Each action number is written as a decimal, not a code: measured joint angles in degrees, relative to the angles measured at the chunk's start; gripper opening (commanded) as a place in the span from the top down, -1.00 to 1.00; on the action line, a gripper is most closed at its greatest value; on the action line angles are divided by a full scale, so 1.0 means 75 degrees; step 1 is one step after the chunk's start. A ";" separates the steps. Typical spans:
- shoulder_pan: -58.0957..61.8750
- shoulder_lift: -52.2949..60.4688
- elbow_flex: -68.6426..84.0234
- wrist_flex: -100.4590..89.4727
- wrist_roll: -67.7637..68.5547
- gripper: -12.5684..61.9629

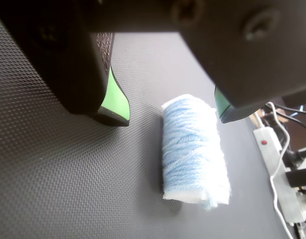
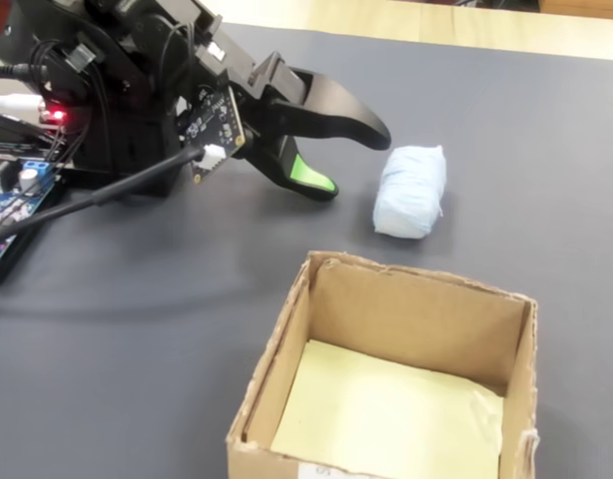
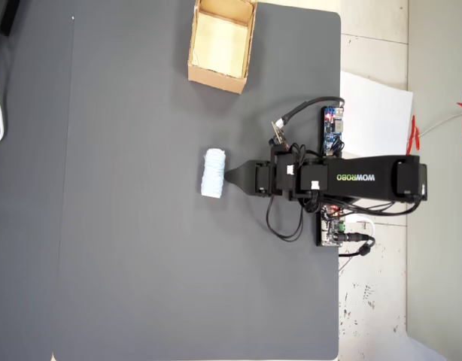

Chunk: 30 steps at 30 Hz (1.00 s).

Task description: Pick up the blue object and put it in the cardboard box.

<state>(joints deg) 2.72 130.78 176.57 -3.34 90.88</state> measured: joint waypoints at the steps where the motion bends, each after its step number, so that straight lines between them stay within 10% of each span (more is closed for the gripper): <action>1: 0.0023 0.0000 0.0012 0.0000 0.0000 -0.25; 30: 0.0035 -0.0012 -0.0152 0.0117 0.0000 -0.25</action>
<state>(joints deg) 2.99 130.69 175.43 -2.46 90.88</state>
